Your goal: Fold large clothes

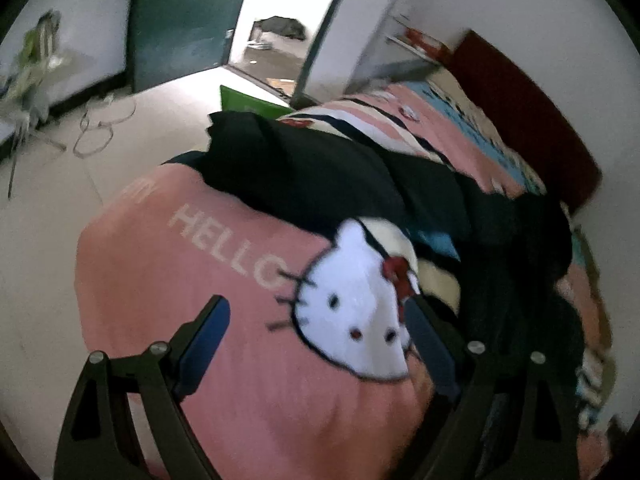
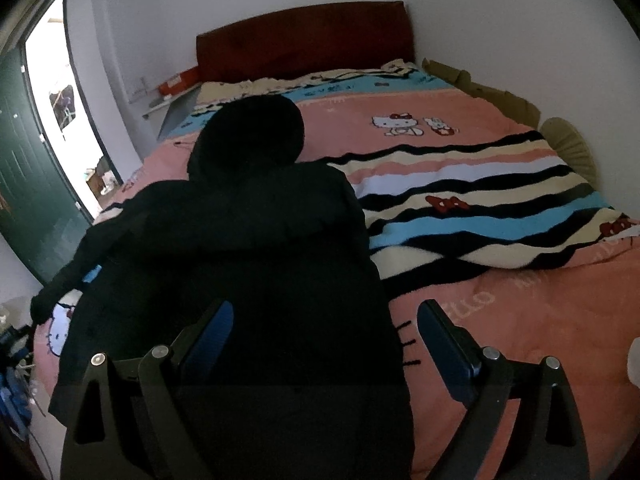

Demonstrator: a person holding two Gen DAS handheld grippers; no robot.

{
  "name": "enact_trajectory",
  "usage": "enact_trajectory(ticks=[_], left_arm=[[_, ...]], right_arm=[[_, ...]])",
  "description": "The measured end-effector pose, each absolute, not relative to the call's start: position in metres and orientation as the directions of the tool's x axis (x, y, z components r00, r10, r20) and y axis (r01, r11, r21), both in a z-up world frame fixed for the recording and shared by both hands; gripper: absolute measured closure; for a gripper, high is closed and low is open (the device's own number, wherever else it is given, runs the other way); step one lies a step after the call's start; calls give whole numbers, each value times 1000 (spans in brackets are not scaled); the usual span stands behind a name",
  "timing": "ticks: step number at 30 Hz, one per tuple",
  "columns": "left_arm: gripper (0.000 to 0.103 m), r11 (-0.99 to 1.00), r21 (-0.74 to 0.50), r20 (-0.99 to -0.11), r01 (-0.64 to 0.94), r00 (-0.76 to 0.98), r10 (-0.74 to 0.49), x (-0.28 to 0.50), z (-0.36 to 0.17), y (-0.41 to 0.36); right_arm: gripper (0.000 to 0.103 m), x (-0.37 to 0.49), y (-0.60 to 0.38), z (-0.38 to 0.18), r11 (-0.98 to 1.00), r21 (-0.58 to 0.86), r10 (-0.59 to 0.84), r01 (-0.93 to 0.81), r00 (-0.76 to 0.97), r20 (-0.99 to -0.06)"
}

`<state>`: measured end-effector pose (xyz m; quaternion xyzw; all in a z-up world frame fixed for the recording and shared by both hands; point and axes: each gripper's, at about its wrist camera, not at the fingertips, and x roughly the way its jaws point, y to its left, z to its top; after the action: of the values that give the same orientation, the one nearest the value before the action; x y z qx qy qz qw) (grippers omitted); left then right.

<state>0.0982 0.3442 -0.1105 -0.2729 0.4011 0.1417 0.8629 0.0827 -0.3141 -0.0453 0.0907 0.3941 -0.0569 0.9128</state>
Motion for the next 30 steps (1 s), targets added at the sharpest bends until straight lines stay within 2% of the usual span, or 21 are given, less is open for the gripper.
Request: enact_trajectory(ticks=[7,17,20,23,25,28,30], left_arm=[[14,715,-450,-758,-536,652,12,124,-133,399],[17,548,-618,-711,-563,698,-85,172,-170,452],[22,522,-646,-694,-557,714,-97,190,-171,458],[40,504,-649,-700,-570,706,-105,203,-176,462],[65,505,-646,-708,-573,696,-116,208,-179,463],[80,501,-658,-703,-562,696,-142,212,-178,462],[84,517,-657,-698,-549,702,-142,212,-171,460]], right_arm=[[11,95,-296,-54,983,66,-60,169,643,-763],[11,110,-274,-54,986,1,-102,167,609,-786],[11,112,-273,-52,984,-13,-119,176,604,-788],[11,112,-275,-49,981,-19,-134,193,602,-787],[11,113,-277,-47,978,-19,-143,208,602,-786],[11,115,-281,-47,975,-13,-148,223,600,-786],[11,115,-283,-46,973,-8,-150,231,602,-784]])
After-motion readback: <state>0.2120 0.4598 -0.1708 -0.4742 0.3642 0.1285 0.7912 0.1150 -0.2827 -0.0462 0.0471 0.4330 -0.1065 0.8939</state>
